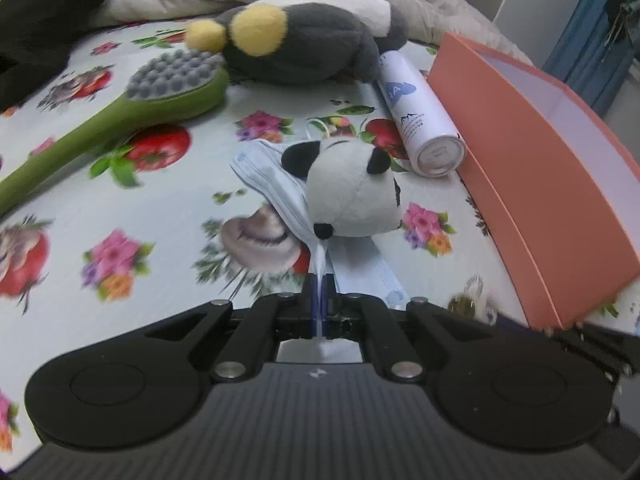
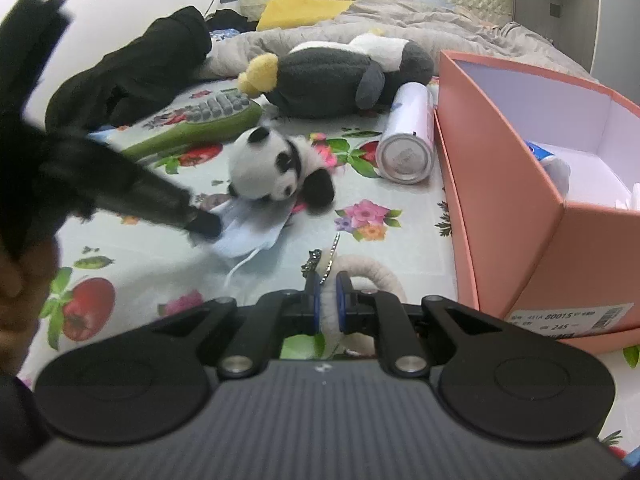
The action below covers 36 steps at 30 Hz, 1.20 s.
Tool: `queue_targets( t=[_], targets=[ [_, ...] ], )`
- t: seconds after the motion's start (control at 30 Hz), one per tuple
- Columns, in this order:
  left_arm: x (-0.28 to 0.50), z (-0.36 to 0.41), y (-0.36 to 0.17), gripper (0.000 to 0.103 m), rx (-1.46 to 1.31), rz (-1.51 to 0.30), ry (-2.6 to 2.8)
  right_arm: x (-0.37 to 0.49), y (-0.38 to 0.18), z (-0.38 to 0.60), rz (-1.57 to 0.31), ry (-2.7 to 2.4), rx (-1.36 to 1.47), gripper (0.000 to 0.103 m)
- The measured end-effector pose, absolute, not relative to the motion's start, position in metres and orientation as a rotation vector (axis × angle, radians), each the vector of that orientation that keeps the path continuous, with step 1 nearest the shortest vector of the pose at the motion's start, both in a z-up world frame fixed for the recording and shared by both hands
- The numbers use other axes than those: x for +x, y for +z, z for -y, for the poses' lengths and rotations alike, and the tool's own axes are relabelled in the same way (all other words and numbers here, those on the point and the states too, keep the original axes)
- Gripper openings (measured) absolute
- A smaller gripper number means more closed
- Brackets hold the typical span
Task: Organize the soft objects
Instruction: 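Close the left tool on the panda plush while the right tool grasps the white ring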
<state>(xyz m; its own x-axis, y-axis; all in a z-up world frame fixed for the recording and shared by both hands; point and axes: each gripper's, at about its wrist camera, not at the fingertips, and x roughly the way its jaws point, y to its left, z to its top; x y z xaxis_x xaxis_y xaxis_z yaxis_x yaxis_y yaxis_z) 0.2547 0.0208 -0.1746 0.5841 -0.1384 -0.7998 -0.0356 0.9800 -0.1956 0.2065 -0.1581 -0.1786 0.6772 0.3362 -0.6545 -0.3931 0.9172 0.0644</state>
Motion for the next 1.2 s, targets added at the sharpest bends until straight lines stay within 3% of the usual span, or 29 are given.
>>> queue_targets(
  t=[0.6, 0.83, 0.93, 1.0, 1.03, 1.13, 1.2],
  targets=[
    [0.146, -0.085, -0.176, 0.002, -0.264, -0.945, 0.074, 0.181, -0.178, 0.142, -0.758, 0.425, -0.116, 0.012],
    [0.133, -0.105, -0.182, 0.004, -0.315, -0.962, 0.067, 0.181, -0.183, 0.136, -0.783, 0.439, -0.119, 0.019],
    [0.133, -0.104, -0.181, 0.02, -0.306, -0.955, 0.053, 0.179, -0.181, 0.136, -0.771, 0.427, -0.122, 0.046],
    [0.133, -0.103, -0.178, 0.054, -0.315, -0.941, 0.043, 0.177, -0.178, 0.137, -0.763, 0.423, -0.123, 0.051],
    [0.134, -0.101, -0.176, 0.056, -0.314, -0.927, 0.043, 0.176, -0.177, 0.138, -0.76, 0.419, -0.12, 0.052],
    [0.133, -0.097, -0.165, 0.064, -0.297, -0.893, 0.027, 0.177, -0.178, 0.142, -0.759, 0.389, -0.107, 0.074],
    [0.133, -0.095, -0.158, 0.069, -0.296, -0.86, 0.005, 0.178, -0.18, 0.144, -0.768, 0.392, -0.097, 0.075]
  ],
)
